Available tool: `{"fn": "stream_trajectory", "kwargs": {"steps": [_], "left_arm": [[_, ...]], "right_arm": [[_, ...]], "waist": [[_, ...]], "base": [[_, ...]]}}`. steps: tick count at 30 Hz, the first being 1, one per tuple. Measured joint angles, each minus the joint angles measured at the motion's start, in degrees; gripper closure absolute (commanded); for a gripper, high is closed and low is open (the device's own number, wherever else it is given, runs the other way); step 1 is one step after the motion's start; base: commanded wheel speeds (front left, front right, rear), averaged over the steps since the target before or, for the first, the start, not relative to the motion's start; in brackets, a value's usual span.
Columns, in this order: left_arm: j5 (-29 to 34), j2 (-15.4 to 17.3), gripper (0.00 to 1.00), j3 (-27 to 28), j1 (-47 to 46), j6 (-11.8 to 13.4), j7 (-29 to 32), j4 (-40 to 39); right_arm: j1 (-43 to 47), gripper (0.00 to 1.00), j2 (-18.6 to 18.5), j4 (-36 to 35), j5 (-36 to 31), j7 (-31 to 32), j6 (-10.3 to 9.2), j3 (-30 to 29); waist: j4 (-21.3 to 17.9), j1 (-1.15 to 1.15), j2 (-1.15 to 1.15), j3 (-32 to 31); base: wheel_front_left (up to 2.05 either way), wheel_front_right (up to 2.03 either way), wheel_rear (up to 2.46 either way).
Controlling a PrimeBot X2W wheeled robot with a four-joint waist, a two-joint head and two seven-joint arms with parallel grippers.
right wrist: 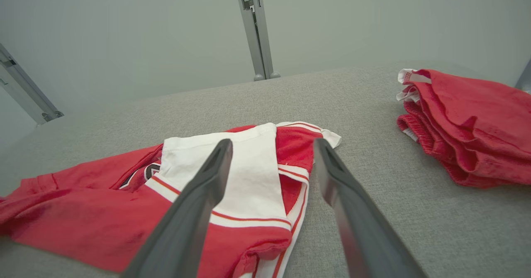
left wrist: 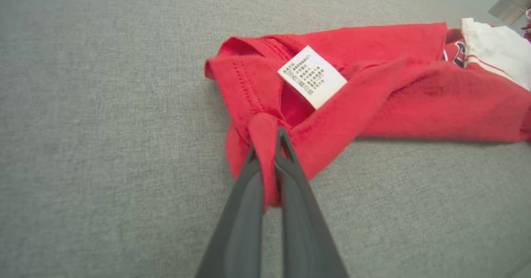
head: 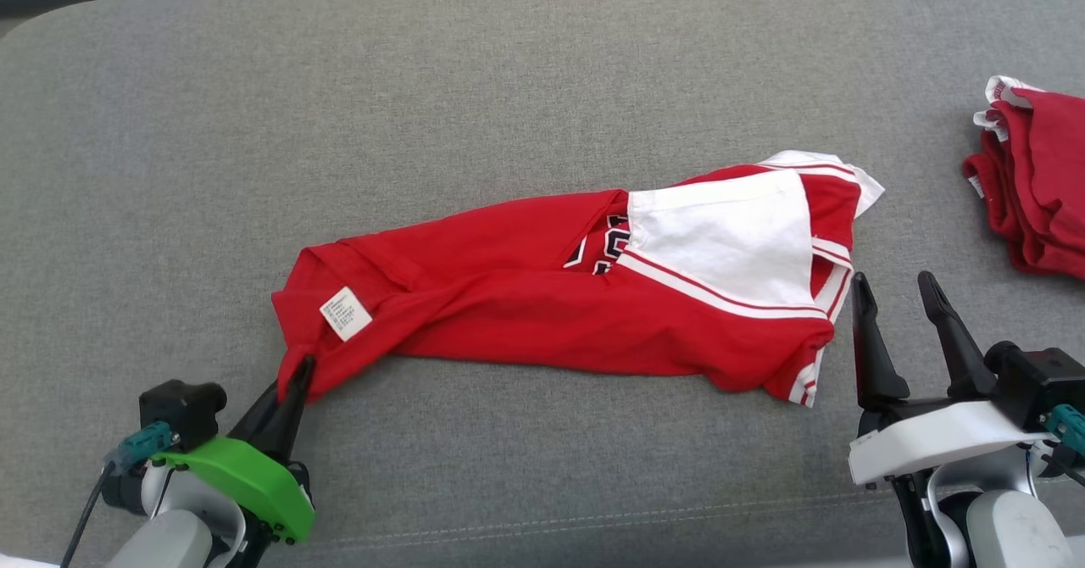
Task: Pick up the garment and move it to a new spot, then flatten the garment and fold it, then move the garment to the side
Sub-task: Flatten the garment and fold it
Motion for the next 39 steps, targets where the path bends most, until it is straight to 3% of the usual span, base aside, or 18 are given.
{"fn": "stream_trajectory", "kwargs": {"steps": [5,6,9,11,18,25,31,39], "left_arm": [[-2.5,-0.4,1.00,0.6,1.1,-0.1,0.9,2.5],[-3.2,-0.6,0.89,0.9,1.4,-0.1,1.2,3.0],[-4.6,-1.2,0.18,2.0,2.3,1.4,1.4,4.0],[-4.9,-1.2,0.00,2.5,2.3,2.0,1.2,4.1],[-5.0,-1.3,0.00,7.3,4.0,8.0,-0.7,2.0],[-0.6,-2.2,0.00,12.6,5.2,14.0,-1.2,-6.2],[4.8,-2.7,0.00,15.0,6.4,16.6,-1.2,-14.8],[7.9,-2.3,0.00,14.4,9.1,19.0,-1.2,-20.4]], "right_arm": [[0.0,0.00,0.0,0.0,0.0,0.2,0.00,0.0],[0.1,0.00,0.0,0.0,0.1,0.3,0.00,0.0],[0.3,0.00,0.0,0.2,0.3,0.3,0.00,-0.4],[0.4,0.00,0.1,0.2,0.5,0.3,0.00,-0.5],[1.0,0.00,0.1,0.6,0.9,0.2,0.00,-0.9],[0.7,0.00,0.2,0.9,0.9,-0.3,0.00,-2.4],[-0.3,0.00,0.2,1.6,0.3,-0.3,0.00,-2.8],[-0.5,0.00,-0.5,3.1,-0.1,0.5,0.00,-1.3]], "waist": [[0.1,0.00,0.00,-0.2],[0.0,0.00,0.00,-0.3],[0.0,0.00,0.00,-0.7],[0.0,0.00,0.00,-0.9],[-0.1,0.00,0.00,-2.0],[-0.1,0.00,0.00,-3.4],[-0.1,0.00,0.00,-5.1],[-0.1,0.00,0.00,-8.2]], "base": [[0.00,0.00,0.00],[0.00,0.00,0.00],[0.00,0.00,0.00],[0.00,0.00,0.00],[0.00,0.00,0.00],[0.00,0.00,0.00],[0.00,0.00,0.00],[0.00,0.00,0.00]]}}
